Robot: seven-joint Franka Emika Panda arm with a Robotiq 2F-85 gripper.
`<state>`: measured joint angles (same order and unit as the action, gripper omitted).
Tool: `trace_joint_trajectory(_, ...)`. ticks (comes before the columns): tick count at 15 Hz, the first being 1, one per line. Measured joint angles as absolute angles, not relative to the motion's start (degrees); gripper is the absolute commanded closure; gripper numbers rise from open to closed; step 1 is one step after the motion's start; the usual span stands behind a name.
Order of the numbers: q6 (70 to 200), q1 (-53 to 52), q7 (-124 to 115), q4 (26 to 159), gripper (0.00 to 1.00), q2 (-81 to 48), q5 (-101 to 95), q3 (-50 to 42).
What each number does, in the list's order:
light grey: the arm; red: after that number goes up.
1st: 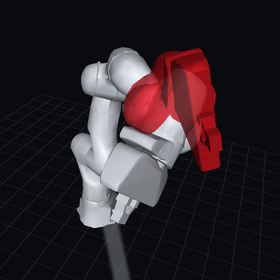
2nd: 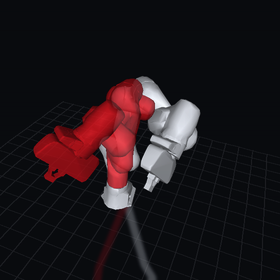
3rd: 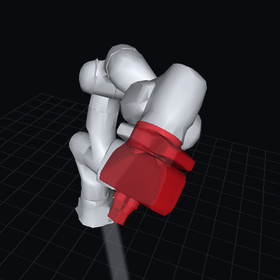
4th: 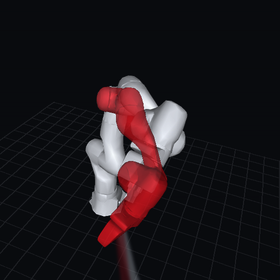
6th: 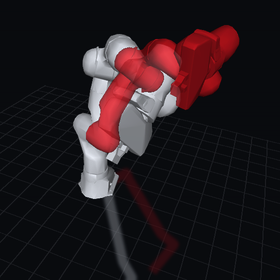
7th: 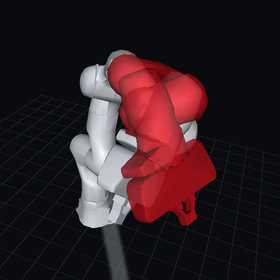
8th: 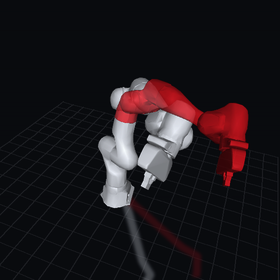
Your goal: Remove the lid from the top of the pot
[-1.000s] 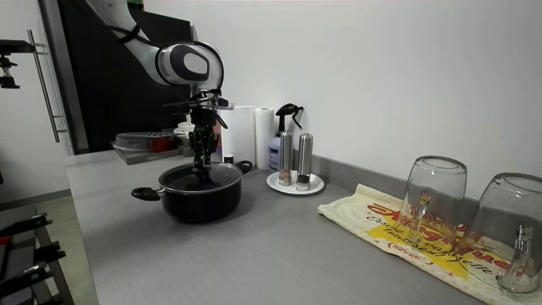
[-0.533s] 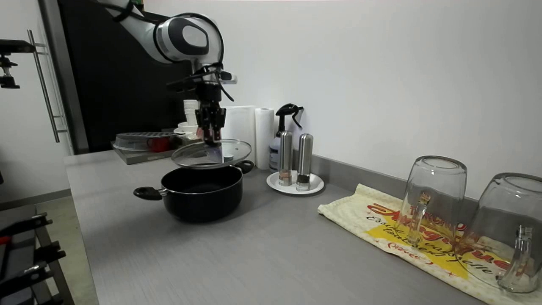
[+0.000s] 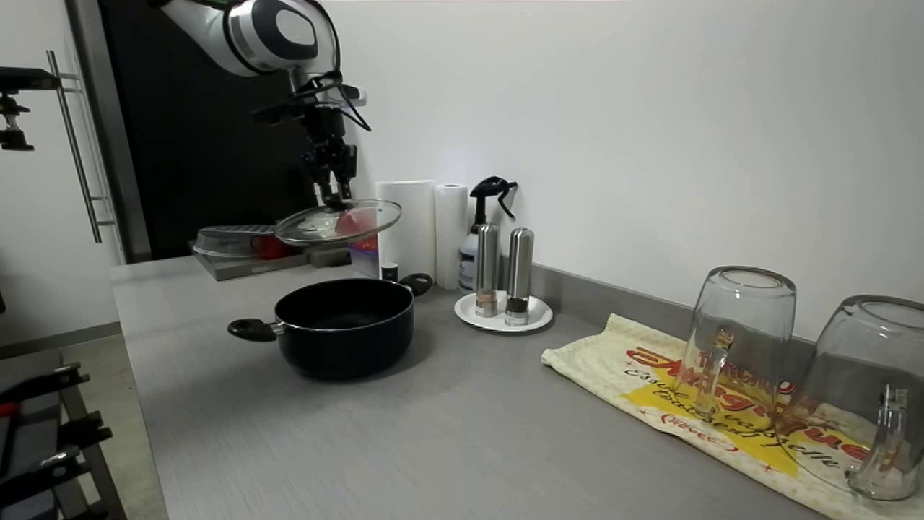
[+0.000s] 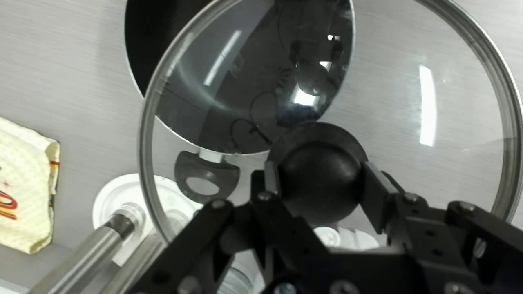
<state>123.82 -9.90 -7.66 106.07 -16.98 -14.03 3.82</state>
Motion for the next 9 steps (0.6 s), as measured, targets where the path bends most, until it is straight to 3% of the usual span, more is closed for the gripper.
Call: trace_joint_trajectory(9, 124.3, -21.1, -15.4, 111.4, 0.76, -17.2, -16.4, 11.4)
